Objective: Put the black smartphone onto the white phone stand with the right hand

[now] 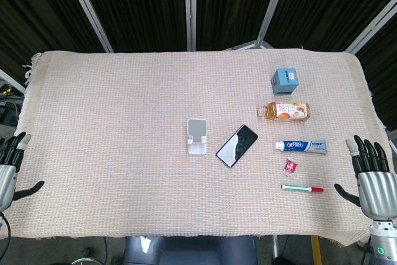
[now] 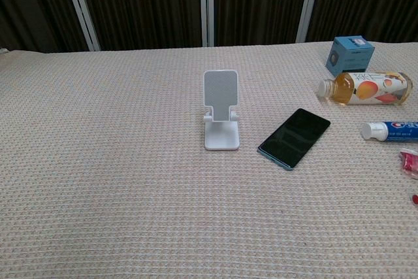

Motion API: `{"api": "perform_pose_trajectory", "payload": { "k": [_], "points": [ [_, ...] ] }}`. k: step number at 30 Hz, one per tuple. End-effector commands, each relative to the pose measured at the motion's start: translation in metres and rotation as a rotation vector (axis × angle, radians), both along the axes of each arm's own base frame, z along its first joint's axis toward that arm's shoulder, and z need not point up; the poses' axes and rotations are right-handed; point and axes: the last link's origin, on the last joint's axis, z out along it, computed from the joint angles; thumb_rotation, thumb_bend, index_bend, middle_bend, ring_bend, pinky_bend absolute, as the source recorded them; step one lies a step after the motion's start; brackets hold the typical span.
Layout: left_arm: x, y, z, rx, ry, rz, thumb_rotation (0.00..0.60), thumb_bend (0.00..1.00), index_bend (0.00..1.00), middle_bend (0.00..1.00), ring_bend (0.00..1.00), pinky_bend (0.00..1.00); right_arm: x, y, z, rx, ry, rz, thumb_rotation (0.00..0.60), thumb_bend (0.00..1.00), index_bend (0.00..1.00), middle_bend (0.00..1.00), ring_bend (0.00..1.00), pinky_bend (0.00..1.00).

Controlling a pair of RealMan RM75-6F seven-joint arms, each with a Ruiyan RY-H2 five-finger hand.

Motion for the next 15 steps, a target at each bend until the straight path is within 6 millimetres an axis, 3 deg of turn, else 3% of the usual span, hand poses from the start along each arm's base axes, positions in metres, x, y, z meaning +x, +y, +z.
{"api": "perform_pose_trajectory", "payload": {
  "k": [1,9,13,15],
  "points": [
    [-0.001,0.000,-0.001,-0.005,0.008,0.013,0.600,0.00,0.00,0.00,0.00,0.00,-0.001,0.000,-0.001,0.006,0.008,-0.015,0.600,0.00,0.00,0.00,0.00,0.00],
    [0.000,0.001,-0.005,-0.004,0.015,0.007,0.600,0.00,0.00,0.00,0.00,0.00,0.001,-0.004,-0.014,0.088,-0.021,0.005,0.600,0.00,0.00,0.00,0.00,0.00],
    [0.000,0.002,-0.004,0.001,0.007,0.005,0.600,0.00,0.00,0.00,0.00,0.00,0.011,-0.024,-0.027,0.207,-0.048,0.077,0.600,0.00,0.00,0.00,0.00,0.00],
    [-0.001,0.002,-0.006,-0.012,0.004,0.013,0.600,0.00,0.00,0.00,0.00,0.00,0.022,-0.046,-0.036,0.310,-0.036,0.153,0.600,0.00,0.02,0.00,0.00,0.00]
  ]
}}
